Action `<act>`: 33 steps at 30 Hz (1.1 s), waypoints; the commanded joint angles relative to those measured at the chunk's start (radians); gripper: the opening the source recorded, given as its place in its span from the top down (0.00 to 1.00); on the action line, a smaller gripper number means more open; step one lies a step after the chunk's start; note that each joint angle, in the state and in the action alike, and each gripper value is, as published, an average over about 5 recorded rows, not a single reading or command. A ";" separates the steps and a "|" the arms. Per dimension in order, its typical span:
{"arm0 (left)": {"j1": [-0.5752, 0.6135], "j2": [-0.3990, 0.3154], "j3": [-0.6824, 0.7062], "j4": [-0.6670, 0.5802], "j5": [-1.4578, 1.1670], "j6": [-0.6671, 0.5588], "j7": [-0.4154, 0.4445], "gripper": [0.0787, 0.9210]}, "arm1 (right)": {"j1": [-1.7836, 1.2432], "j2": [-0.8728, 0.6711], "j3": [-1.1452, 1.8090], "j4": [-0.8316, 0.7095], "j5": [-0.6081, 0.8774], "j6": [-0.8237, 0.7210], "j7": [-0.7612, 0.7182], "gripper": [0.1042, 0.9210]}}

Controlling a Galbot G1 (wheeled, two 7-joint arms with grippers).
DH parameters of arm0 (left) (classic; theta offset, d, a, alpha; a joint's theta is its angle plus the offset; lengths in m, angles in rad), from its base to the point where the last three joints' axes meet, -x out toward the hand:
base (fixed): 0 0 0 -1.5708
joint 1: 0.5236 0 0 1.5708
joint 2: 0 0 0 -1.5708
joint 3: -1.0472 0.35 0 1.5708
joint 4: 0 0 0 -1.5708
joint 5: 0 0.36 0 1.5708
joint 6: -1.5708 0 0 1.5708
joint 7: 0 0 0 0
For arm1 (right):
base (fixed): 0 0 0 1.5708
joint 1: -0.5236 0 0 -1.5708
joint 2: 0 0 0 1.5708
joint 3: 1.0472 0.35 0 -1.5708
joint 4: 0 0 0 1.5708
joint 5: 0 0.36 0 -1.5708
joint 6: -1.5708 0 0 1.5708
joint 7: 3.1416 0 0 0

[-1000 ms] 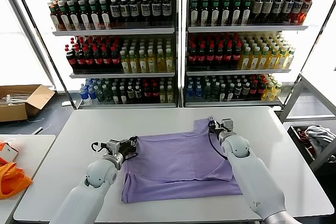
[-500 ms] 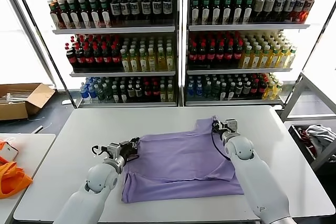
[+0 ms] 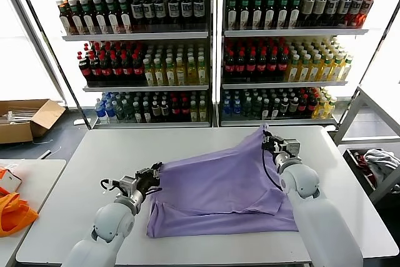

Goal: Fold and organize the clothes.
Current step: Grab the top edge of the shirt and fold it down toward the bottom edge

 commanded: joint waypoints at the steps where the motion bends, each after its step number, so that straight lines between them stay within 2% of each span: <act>1: 0.154 0.017 -0.045 -0.154 0.030 -0.027 0.004 0.99 | -0.271 -0.023 0.072 0.240 -0.035 0.010 0.014 1.00; 11: 0.296 -0.014 -0.059 -0.233 0.106 -0.031 0.020 0.99 | -0.498 0.036 0.167 0.336 -0.096 0.008 0.068 1.00; 33: 0.369 -0.049 -0.074 -0.231 0.205 -0.038 0.056 0.99 | -0.627 0.069 0.191 0.364 -0.158 0.016 0.101 1.00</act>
